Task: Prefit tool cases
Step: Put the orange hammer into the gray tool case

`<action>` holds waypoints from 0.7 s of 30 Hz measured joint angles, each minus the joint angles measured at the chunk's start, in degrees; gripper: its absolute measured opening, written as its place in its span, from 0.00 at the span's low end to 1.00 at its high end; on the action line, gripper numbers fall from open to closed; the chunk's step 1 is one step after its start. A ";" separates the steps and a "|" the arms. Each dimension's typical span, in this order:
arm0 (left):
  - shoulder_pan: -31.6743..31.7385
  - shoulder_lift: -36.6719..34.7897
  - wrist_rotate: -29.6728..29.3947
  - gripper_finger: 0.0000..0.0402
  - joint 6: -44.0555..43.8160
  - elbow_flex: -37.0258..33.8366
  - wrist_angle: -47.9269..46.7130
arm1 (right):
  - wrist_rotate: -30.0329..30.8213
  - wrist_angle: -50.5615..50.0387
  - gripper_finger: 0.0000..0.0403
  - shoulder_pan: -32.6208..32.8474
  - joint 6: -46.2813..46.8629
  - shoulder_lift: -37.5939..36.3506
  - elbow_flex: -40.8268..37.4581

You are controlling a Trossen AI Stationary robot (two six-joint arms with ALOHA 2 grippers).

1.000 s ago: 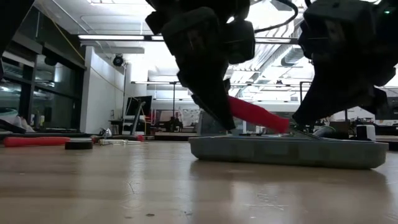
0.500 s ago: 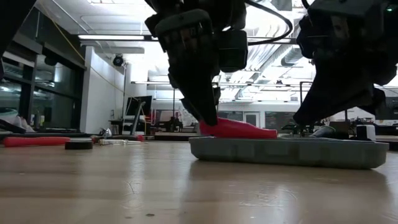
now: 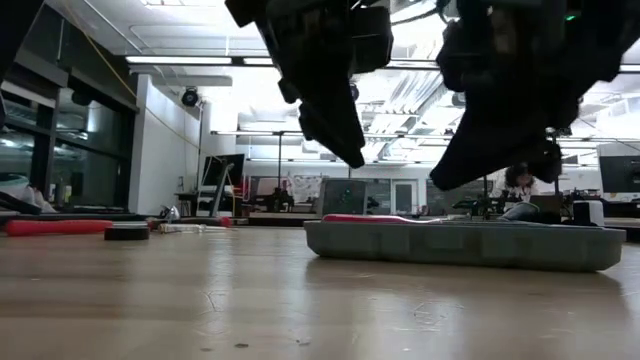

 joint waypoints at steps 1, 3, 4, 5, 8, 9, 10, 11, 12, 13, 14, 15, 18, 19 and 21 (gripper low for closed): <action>0.09 0.03 0.29 0.40 -0.02 0.00 -0.26 | -0.80 0.33 0.00 -0.58 -0.13 0.41 0.00; 0.13 0.72 0.67 0.37 -0.07 0.00 -0.66 | -3.35 1.06 0.00 -1.54 -0.41 1.90 0.00; 0.13 1.05 0.67 0.34 -0.50 0.00 -0.73 | -5.09 2.07 0.00 -1.94 -0.78 2.94 0.00; 0.13 1.42 0.72 0.32 -0.48 0.00 -1.07 | -6.28 3.26 0.00 -2.20 -1.06 4.05 0.00; 0.13 2.66 1.14 0.27 -0.48 -0.02 -1.76 | -9.95 6.59 0.00 -2.79 -0.29 6.61 0.20; 0.13 3.06 1.27 0.25 -0.49 -0.02 -1.78 | -9.92 6.64 0.00 -2.84 0.12 6.97 0.20; 0.11 3.16 1.34 0.23 -0.48 -0.03 -1.79 | -9.87 6.35 0.00 -2.84 0.59 6.99 0.22; 0.05 3.24 1.36 0.22 -0.50 -0.21 -1.85 | -9.72 6.27 0.00 -2.81 0.75 7.03 0.18; -0.05 3.26 1.49 0.21 -0.50 -0.72 -1.21 | -9.66 6.27 0.00 -2.83 0.81 7.03 0.18; -0.05 3.26 1.50 0.20 -0.63 -1.20 -0.53 | -9.61 6.25 0.00 -2.86 0.81 7.04 0.17; -0.05 3.26 1.50 0.20 -0.96 -1.73 -0.15 | -9.61 5.99 0.00 -2.86 0.88 6.89 0.17; -0.06 3.26 1.52 0.19 -1.08 -2.15 -0.38 | -9.60 5.74 0.00 -2.86 0.95 6.87 0.14; -0.21 3.26 1.64 0.18 -1.71 -3.07 -0.35 | -9.37 4.99 0.00 -2.86 0.96 6.45 0.13; -0.31 3.26 1.64 0.18 -1.99 -3.19 -0.11 | -9.11 4.67 0.00 -2.86 0.96 6.26 0.08; -0.38 3.26 1.64 0.18 -1.99 -3.28 -0.22 | -8.03 3.23 0.00 -2.72 0.98 5.46 0.04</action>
